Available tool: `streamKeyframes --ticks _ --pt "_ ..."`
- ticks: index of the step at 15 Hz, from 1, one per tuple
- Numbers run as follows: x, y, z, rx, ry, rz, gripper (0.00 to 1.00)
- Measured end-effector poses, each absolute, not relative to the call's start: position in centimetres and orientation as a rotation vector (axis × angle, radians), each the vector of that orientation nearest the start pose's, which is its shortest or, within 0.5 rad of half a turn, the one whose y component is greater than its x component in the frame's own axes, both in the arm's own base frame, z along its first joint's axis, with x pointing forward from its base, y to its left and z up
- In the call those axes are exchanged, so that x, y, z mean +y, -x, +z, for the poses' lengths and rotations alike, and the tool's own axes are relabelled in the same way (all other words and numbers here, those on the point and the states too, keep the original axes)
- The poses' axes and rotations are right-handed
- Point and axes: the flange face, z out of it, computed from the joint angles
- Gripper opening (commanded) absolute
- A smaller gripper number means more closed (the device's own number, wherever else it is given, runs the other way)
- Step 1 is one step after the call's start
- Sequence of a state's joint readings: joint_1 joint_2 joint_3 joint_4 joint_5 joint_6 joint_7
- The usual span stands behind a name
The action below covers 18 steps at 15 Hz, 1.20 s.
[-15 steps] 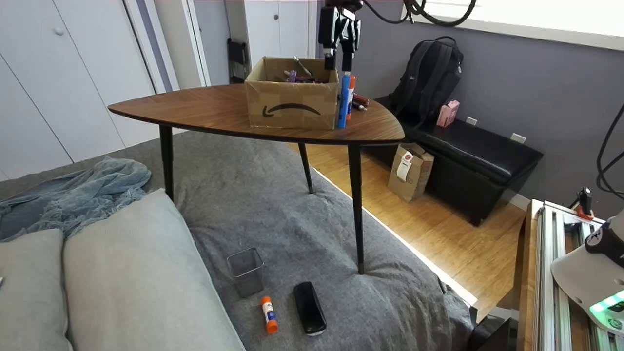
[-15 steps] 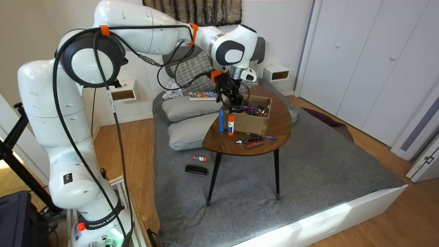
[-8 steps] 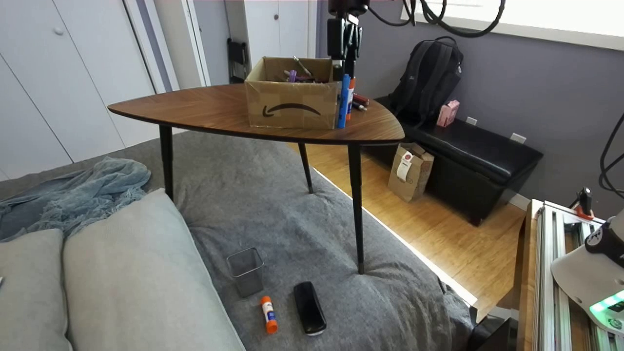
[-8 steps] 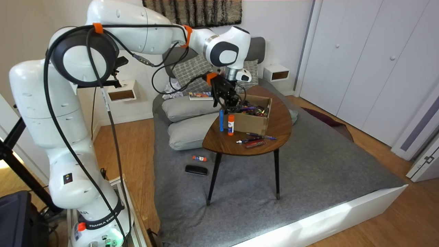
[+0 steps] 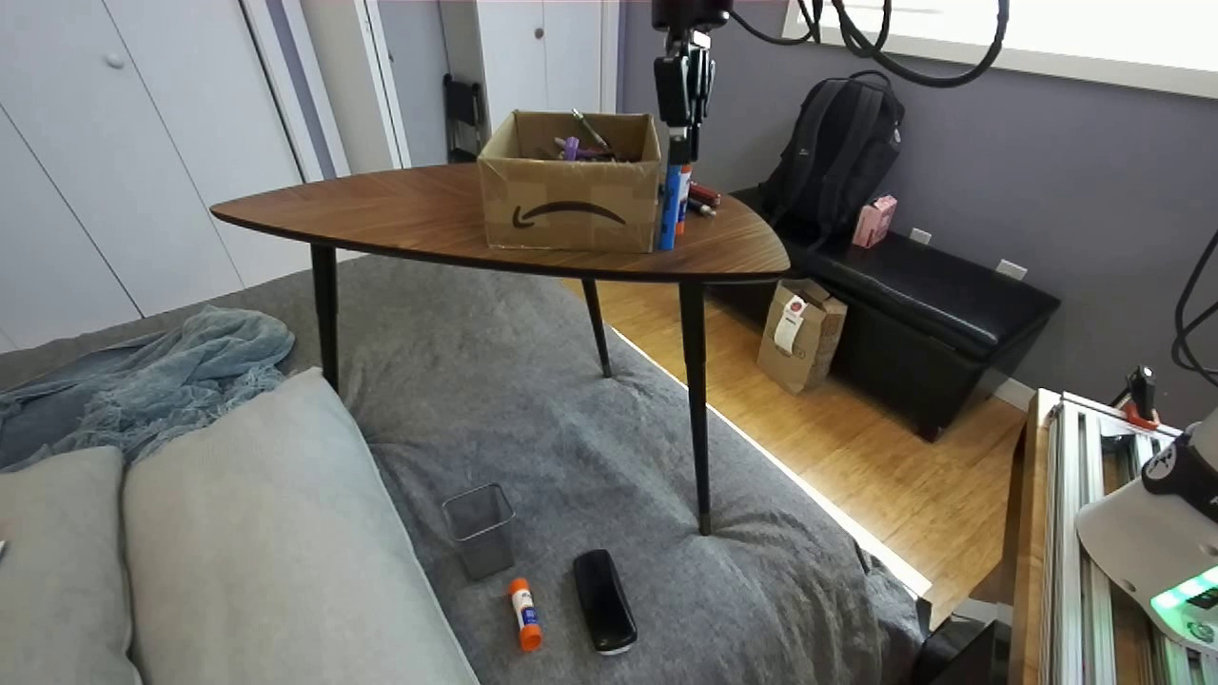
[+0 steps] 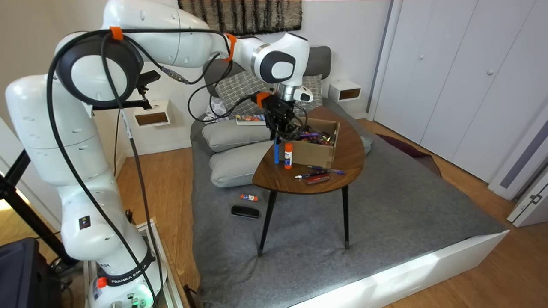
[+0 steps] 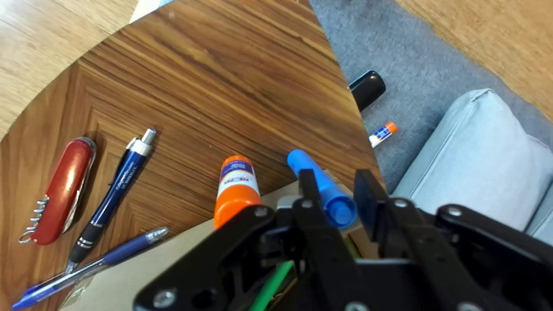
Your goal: Rotate the box anticlockwise, then put the purple bottle and blue bottle in the box
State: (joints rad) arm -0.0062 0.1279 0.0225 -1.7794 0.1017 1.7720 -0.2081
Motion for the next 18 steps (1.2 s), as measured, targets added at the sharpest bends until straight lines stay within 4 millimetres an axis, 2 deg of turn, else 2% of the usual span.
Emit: streamKeyframes --ticks 2,3,4,5,11,16,18 --pt "1.8 -58.5 47.0 -0.301 3.018 0.178 0.25" --pt "1.8 -58.6 47.0 -0.303 3.025 0.169 0.21" --pt "1.8 -58.7 47.0 -0.306 3.032 0.16 0.23" --pt "1.8 -58.8 47.0 -0.31 3.038 0.154 0.05" --pt "2.1 -58.2 47.3 -0.32 3.037 0.193 0.05" --pt "2.1 -55.7 49.7 -0.284 2.935 0.346 0.05" --pt "1.0 -55.1 51.1 -0.235 2.836 0.391 0.05"
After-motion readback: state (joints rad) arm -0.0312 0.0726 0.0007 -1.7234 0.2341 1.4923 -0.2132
